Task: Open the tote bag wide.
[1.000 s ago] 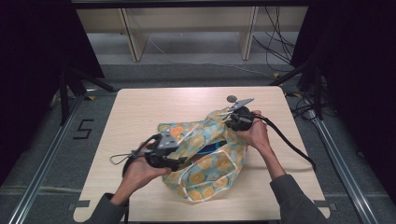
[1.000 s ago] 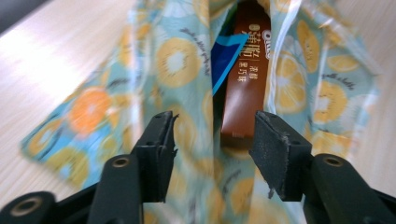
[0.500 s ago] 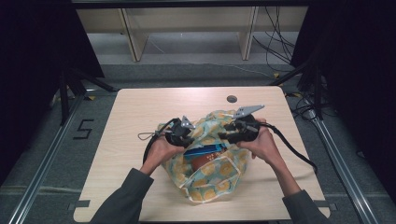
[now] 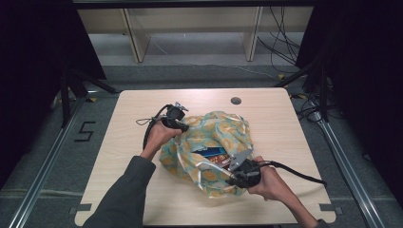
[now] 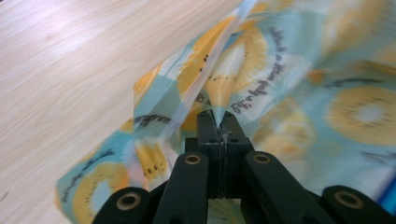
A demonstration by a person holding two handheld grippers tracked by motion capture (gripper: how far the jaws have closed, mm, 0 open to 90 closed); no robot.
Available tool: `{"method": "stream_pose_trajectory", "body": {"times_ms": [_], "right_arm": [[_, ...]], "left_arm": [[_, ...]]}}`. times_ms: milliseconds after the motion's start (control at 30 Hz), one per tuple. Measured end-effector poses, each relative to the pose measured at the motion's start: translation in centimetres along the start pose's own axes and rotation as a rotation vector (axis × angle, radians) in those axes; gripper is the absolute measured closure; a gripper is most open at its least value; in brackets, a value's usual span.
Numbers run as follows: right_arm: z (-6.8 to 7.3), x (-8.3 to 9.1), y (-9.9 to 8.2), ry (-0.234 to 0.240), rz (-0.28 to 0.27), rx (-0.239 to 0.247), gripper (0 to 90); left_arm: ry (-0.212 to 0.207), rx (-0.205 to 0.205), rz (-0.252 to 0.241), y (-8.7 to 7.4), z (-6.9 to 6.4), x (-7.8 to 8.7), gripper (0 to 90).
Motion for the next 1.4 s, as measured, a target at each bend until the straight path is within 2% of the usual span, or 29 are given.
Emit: {"method": "stream_pose_trajectory", "body": {"times_ms": [33,67,100,133,167,233,267,300,367,400,433,467,533,567,667,700,767,800,833,867,900,967,1000,1033,1067,1133,1267,1367,1400], "right_arm": [[0.6,0.1,-0.8,0.012,0.004,0.005,90.0],[1.2,0.2,-1.4,0.018,0.005,-0.007,90.0],[1.7,0.1,-2.0,0.027,0.014,0.014,90.0],[1.7,0.1,-2.0,0.027,0.014,0.014,90.0],[2.1,-0.2,-2.8,0.02,0.028,-0.006,90.0],[2.0,-0.5,-3.0,0.028,0.034,-0.007,90.0],[2.0,-0.5,-3.0,0.028,0.034,-0.007,90.0],[1.7,0.3,-2.3,0.027,-0.013,-0.049,71.7],[1.0,2.1,-1.3,0.011,-0.101,-0.063,60.3],[0.4,3.5,-0.8,-0.01,-0.147,-0.108,56.6],[-0.8,5.1,-0.3,-0.063,-0.208,-0.142,56.1],[-1.4,5.9,-0.1,-0.079,-0.23,-0.163,55.3],[-3.4,7.2,0.4,-0.14,-0.282,-0.207,52.4],[-4.0,7.2,0.5,-0.164,-0.271,-0.24,51.0],[-5.5,5.6,1.0,-0.239,-0.209,-0.262,47.2],[-5.8,4.9,1.1,-0.245,-0.182,-0.28,46.1],[-6.3,3.5,1.5,-0.274,-0.143,-0.267,45.6],[-6.3,2.9,1.4,-0.275,-0.104,-0.261,45.5],[-6.4,2.4,1.3,-0.285,-0.075,-0.247,46.4],[-6.6,2.0,1.3,-0.297,-0.062,-0.24,50.9],[-6.7,1.9,1.1,-0.317,-0.044,-0.235,59.0],[-7.2,2.2,0.9,-0.334,-0.036,-0.216,79.3],[-7.4,2.4,1.1,-0.339,-0.059,-0.214,85.8],[-7.4,2.4,1.1,-0.339,-0.059,-0.214,85.8],[-7.8,2.9,1.4,-0.331,-0.089,-0.239,90.0],[-8.8,3.3,1.5,-0.328,-0.097,-0.255,90.0],[-11.8,4.4,1.7,-0.367,-0.115,-0.295,90.0],[-14.2,4.8,1.9,-0.376,-0.134,-0.352,90.0],[-15.0,4.6,2.2,-0.388,-0.163,-0.374,90.0]], "left_arm": [[0.0,0.0,0.0,0.0,0.0,0.0,89.1],[0.009,0.041,-0.001,-0.2,1.2,-0.5,89.2],[-0.021,0.067,-0.006,-0.3,1.6,-0.7,89.2],[-0.021,0.067,-0.006,-0.3,1.6,-0.7,89.2],[-0.05,0.095,-0.009,-0.5,1.9,-1.2,89.2],[-0.017,0.055,0.028,-0.7,1.4,-1.7,89.0],[-0.017,0.055,0.028,-0.7,1.4,-1.7,88.7],[-0.011,0.032,0.02,-0.4,0.6,-1.3,87.3],[-0.01,0.034,0.005,-0.1,0.1,-0.6,78.9],[-0.01,0.034,0.005,-0.1,0.1,-0.6,72.1],[0.021,0.008,0.009,0.0,-0.2,0.4,66.6],[0.032,-0.005,0.0,0.0,-0.6,1.0,64.0],[0.027,-0.018,-0.031,0.2,-1.7,2.2,58.7],[0.025,-0.034,-0.039,0.3,-2.5,2.8,55.9],[0.015,-0.121,-0.052,0.0,-5.5,4.3,51.8],[-0.003,-0.15,-0.06,-0.2,-6.8,4.5,51.2],[-0.046,-0.211,-0.047,-1.2,-9.3,4.3,49.9],[-0.079,-0.219,-0.034,-1.8,-10.5,3.9,49.2],[-0.079,-0.219,-0.034,-1.8,-10.5,3.9,48.5],[-0.109,-0.241,-0.017,-2.6,-11.4,3.6,47.9],[-0.136,-0.252,-0.007,-3.3,-12.1,3.2,48.0],[-0.134,-0.289,0.012,-5.1,-13.5,2.4,54.4],[-0.138,-0.319,0.032,-5.9,-13.7,2.2,60.1],[-0.138,-0.319,0.032,-5.9,-13.7,2.2,69.2],[-0.139,-0.34,0.047,-6.8,-13.8,1.8,80.0],[-0.147,-0.354,0.072,-8.1,-14.0,1.6,87.2],[-0.15,-0.402,0.135,-10.7,-14.0,1.3,89.2],[-0.168,-0.419,0.168,-12.2,-14.7,0.6,89.3],[-0.174,-0.427,0.175,-12.6,-15.1,0.4,89.3]]}}
Point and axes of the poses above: each handheld gripper's, and its own axes: x roughly backward along the jaws, y roughly out of its top, z roughly to its left, the point moved 8 cm from there along -x, roughly forward along the jaws, and after that the axes turned 10 degrees about z, right-handed, at the moved point
